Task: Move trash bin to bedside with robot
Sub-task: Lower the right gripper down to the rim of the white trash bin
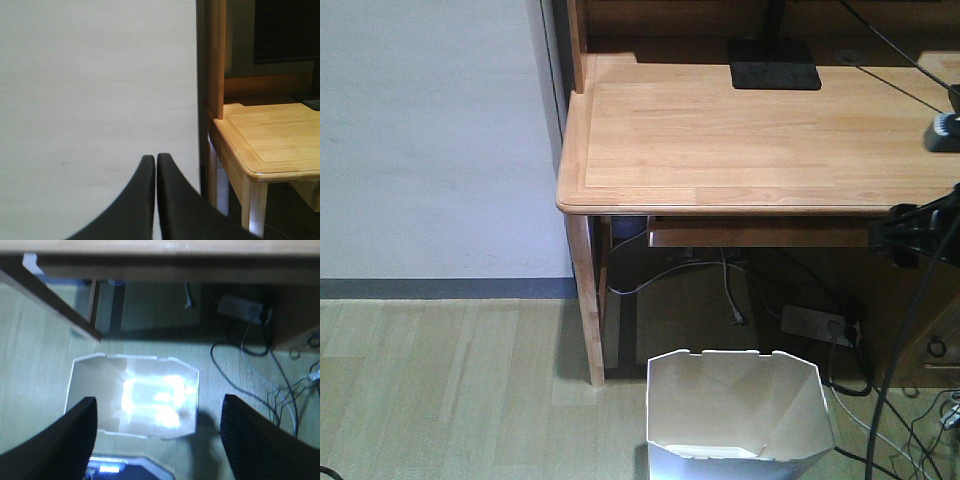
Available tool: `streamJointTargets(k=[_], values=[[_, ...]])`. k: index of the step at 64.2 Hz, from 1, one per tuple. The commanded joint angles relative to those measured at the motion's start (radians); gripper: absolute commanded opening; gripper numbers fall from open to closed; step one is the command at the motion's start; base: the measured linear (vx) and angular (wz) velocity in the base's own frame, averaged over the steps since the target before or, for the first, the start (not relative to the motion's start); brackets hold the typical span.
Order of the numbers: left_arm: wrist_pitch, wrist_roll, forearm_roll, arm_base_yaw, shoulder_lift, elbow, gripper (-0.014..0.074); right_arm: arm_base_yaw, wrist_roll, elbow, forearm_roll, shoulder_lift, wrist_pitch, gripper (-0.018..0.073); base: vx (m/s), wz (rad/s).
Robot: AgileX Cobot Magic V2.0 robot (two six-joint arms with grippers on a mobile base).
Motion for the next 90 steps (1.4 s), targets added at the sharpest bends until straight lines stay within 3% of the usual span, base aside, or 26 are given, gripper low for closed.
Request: streamJointTargets(k=[1, 10, 29, 50, 90], values=[[-0.074, -0.014, -0.009, -0.006, -0.007, 0.012, -0.0006, -0.001, -0.042, -0.04, 0.017, 0.077, -0.057, 0.0473, 0.0, 0.0], [-0.074, -0.014, -0.009, -0.006, -0.007, 0.012, -0.0006, -0.008, -0.098, -0.04, 0.014, 0.222, -0.079, 0.0473, 0.0, 0.0], [-0.074, -0.014, -0.009, -0.006, -0.007, 0.012, -0.0006, -0.141, -0.259, -0.04, 0.121, 0.539, -0.18, 0.0473, 0.0, 0.0], [-0.074, -0.014, -0.009, -0.006, -0.007, 0.012, -0.0006, -0.14, -0.343, -0.062, 0.147, 0.883, -0.439, 0.0473, 0.0, 0.0], [-0.074, -0.014, -0.009, -0.006, -0.007, 0.012, -0.0006, -0.14, -0.356, -0.504, 0.18, 1.431, -0.391, 0.0541, 0.0, 0.0]])
